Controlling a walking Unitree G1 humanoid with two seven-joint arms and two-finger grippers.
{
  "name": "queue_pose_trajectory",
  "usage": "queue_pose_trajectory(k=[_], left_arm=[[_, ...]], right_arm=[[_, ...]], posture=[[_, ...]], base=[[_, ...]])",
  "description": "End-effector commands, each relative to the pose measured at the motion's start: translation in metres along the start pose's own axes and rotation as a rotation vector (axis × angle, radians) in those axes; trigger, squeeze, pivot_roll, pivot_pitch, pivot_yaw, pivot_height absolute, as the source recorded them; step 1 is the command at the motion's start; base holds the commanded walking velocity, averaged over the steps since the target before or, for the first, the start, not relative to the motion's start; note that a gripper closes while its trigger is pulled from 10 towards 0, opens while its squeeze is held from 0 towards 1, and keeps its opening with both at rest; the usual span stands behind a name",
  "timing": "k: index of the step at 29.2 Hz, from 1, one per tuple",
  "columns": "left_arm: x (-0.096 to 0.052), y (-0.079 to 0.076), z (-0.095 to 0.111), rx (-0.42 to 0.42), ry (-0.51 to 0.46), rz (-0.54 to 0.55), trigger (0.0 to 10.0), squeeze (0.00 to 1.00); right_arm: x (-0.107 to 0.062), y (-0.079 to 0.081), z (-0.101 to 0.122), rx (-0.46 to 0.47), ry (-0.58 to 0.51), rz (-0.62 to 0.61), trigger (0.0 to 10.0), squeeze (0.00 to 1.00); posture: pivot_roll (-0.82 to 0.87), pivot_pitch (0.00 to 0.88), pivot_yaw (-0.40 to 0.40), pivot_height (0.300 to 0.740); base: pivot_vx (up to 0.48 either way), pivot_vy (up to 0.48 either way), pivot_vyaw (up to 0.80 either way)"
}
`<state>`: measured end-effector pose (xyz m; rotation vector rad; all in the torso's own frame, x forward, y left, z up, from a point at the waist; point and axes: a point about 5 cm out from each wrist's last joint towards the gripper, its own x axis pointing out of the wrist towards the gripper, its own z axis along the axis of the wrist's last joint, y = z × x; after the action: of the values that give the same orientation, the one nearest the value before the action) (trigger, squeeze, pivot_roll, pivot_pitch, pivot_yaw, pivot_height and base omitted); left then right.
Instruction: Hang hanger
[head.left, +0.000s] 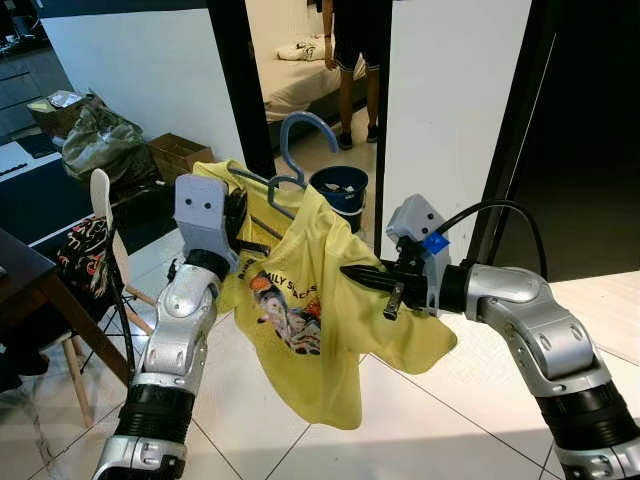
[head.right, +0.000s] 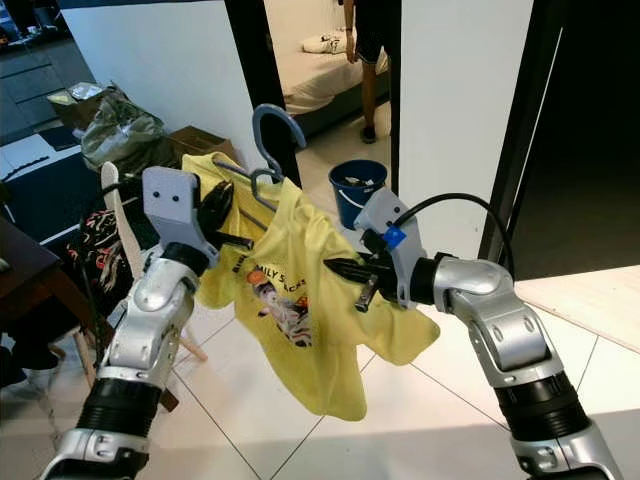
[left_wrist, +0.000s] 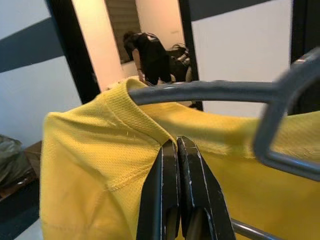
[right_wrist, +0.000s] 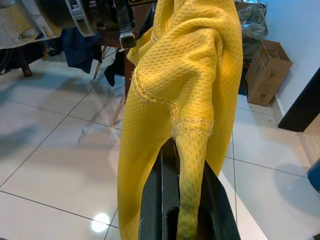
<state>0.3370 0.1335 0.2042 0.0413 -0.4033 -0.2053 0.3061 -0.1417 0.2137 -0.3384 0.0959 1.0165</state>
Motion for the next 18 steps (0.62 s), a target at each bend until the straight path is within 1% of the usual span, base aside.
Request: queue_pose_trajectory(k=[1, 4, 6, 8, 9, 10, 12, 13, 14, 17, 18], left_arm=[[-0.002, -0.006, 0.002, -0.007, -0.006, -0.037, 0.0, 0.00], [-0.002, -0.008, 0.002, -0.009, -0.005, -0.057, 0.0, 0.00], [-0.004, -0.014, 0.003, -0.032, -0.004, -0.119, 0.0, 0.00], [-0.004, -0.014, 0.003, -0.032, -0.004, -0.119, 0.0, 0.00], [-0.006, -0.016, 0.003, -0.040, -0.001, -0.154, 0.0, 0.00], [-0.006, -0.016, 0.003, -0.040, -0.001, -0.154, 0.0, 0.00], [-0.011, -0.018, 0.004, -0.044, 0.009, -0.213, 0.0, 0.00], [-0.011, -0.018, 0.004, -0.044, 0.009, -0.213, 0.0, 0.00], [-0.015, -0.016, 0.004, -0.027, 0.025, -0.252, 1.1, 0.00], [-0.016, -0.016, 0.004, -0.019, 0.031, -0.264, 1.1, 0.00], [-0.018, -0.015, 0.003, -0.008, 0.045, -0.289, 2.4, 0.00]], right_arm=[[0.005, 0.003, 0.002, -0.008, -0.012, 0.021, 0.0, 0.00], [0.005, 0.003, 0.002, -0.009, -0.008, 0.021, 0.0, 0.00], [0.005, 0.002, -0.001, -0.020, 0.015, 0.018, 0.0, 0.00], [0.005, 0.002, -0.001, -0.020, 0.015, 0.018, 0.0, 0.00], [0.005, 0.002, -0.003, -0.026, 0.026, 0.016, 0.0, 0.00], [0.005, 0.002, -0.003, -0.026, 0.026, 0.016, 0.0, 0.00], [0.004, 0.001, -0.005, -0.034, 0.041, 0.015, 0.0, 0.00], [0.004, 0.001, -0.005, -0.034, 0.041, 0.015, 0.0, 0.00], [0.003, 0.000, -0.006, -0.040, 0.051, 0.014, 0.0, 0.00], [0.003, 0.000, -0.007, -0.042, 0.053, 0.014, 0.0, 0.00], [0.003, 0.000, -0.007, -0.047, 0.058, 0.014, 0.0, 0.00]], posture=[[-0.06, 0.000, 0.115, 0.740], [-0.06, 0.000, 0.112, 0.740], [-0.06, 0.000, 0.110, 0.740], [-0.06, 0.000, 0.110, 0.740], [-0.06, 0.000, 0.107, 0.740], [-0.06, 0.000, 0.107, 0.740], [-0.06, 0.000, 0.105, 0.740], [-0.06, 0.000, 0.105, 0.740], [-0.06, 0.000, 0.105, 0.740], [-0.06, 0.000, 0.105, 0.740], [-0.05, 0.000, 0.102, 0.740]], base=[[0.000, 0.000, 0.00], [0.000, 0.000, 0.00], [0.000, 0.000, 0.00], [0.000, 0.000, 0.00], [0.000, 0.000, 0.00], [0.000, 0.000, 0.00], [0.000, 0.000, 0.00], [0.000, 0.000, 0.00], [0.000, 0.000, 0.00], [0.000, 0.000, 0.00], [0.000, 0.000, 0.00]])
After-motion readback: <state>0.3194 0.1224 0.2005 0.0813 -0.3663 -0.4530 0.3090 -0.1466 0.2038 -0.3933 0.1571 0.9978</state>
